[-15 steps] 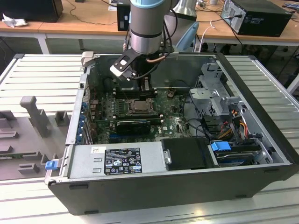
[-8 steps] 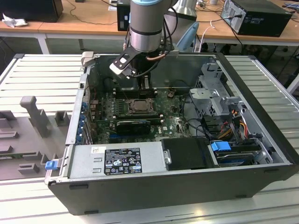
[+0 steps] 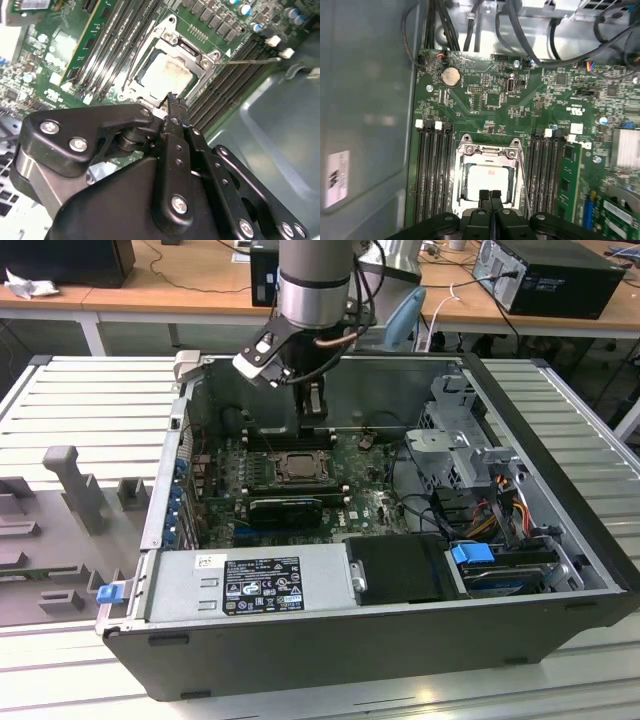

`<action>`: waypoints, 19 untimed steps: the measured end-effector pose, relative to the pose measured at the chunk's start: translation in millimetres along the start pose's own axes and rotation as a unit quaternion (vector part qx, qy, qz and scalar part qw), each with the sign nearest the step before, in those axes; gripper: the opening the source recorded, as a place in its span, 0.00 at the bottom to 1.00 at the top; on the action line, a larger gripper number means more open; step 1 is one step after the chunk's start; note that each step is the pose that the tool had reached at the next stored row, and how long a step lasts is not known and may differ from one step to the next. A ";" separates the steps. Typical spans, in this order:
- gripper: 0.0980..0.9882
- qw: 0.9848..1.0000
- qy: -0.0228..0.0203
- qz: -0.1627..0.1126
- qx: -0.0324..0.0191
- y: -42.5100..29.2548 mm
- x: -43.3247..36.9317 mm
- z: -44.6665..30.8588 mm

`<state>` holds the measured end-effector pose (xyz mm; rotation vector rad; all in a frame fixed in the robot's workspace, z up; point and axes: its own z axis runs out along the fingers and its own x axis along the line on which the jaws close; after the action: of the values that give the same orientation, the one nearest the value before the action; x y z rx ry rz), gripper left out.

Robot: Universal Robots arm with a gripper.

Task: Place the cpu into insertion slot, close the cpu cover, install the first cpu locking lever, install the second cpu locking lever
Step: 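Install the first cpu locking lever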

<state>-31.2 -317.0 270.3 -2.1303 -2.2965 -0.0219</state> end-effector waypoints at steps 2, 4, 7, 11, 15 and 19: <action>0.01 1.000 0.000 0.000 0.000 0.1 0.3 -17.7; 0.01 1.000 0.000 -0.026 0.000 0.1 0.3 -17.7; 0.01 0.998 0.000 -0.066 0.001 0.2 0.3 -17.5; 0.01 0.997 0.000 -0.078 0.001 0.3 0.3 -17.5; 0.01 0.996 0.000 -0.091 0.002 0.3 0.3 -17.5; 0.01 0.993 0.001 -0.119 0.002 0.3 0.3 -17.5</action>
<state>-31.0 -317.0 287.8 -1.8399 -2.5330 -0.0201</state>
